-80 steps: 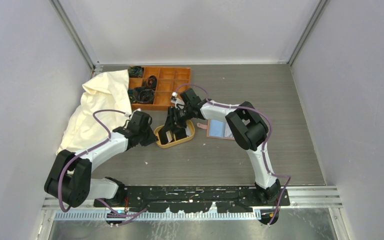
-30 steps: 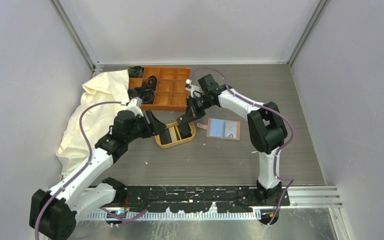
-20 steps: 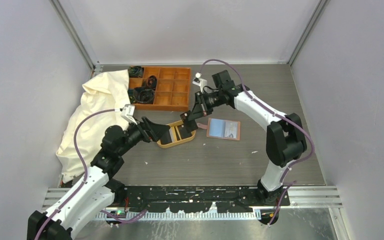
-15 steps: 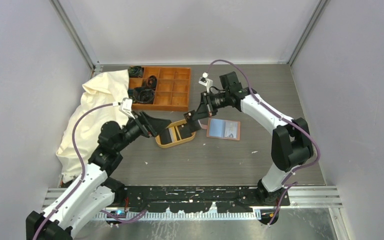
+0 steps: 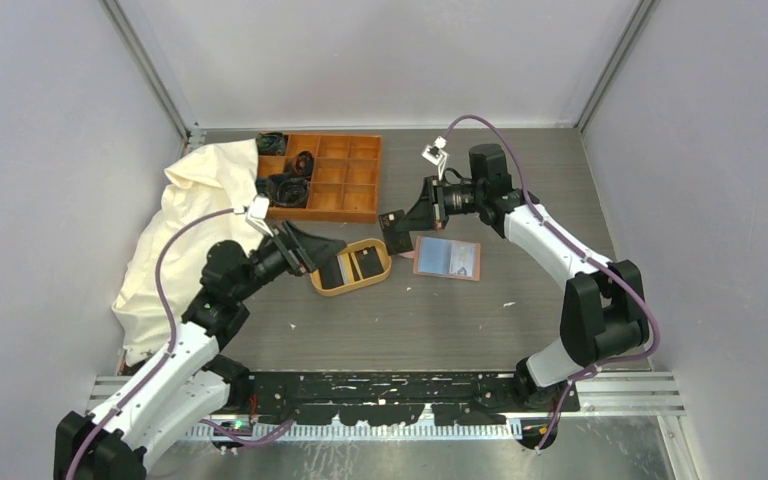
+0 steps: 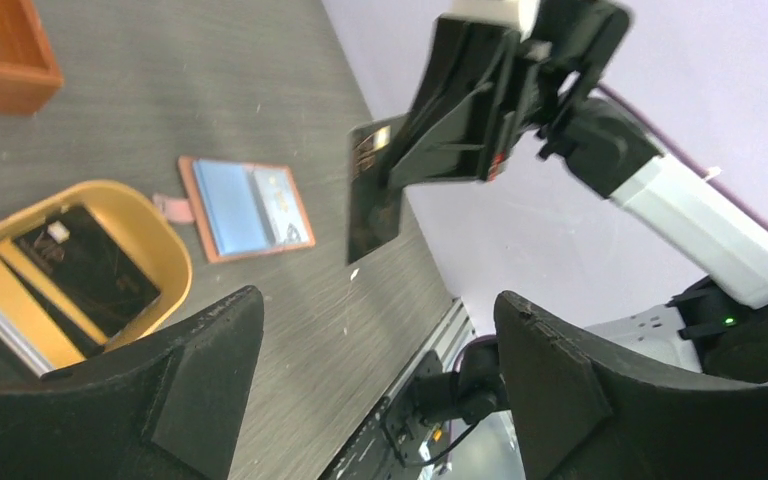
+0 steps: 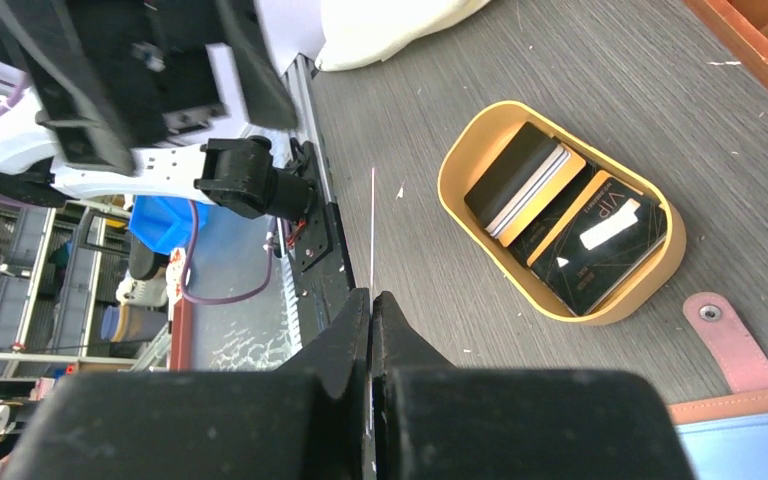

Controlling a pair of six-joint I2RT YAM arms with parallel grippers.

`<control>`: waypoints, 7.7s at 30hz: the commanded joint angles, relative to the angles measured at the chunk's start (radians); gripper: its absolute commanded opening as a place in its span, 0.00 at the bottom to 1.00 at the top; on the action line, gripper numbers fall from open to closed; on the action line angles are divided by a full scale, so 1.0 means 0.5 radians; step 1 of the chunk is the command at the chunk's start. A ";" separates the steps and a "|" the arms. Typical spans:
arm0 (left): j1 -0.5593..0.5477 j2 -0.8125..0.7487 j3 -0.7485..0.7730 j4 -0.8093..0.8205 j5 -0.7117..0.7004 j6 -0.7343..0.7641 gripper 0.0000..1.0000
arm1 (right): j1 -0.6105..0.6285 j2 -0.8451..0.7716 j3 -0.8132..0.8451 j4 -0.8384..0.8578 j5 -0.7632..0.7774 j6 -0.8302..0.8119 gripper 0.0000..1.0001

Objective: Put the credit cards into the card holder
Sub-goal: Insert the credit card into the card holder.

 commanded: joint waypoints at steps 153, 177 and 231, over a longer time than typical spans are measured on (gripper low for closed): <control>-0.295 1.577 0.789 1.091 0.683 0.186 0.76 | -0.442 -0.169 -0.033 0.398 -0.315 0.345 0.01; -0.353 1.852 0.774 1.698 0.781 -0.012 0.44 | -0.377 -0.208 -0.087 0.613 -0.281 0.554 0.01; -0.369 1.863 0.966 1.269 1.182 0.282 0.00 | -0.472 -0.252 0.162 -0.138 -0.415 -0.072 0.10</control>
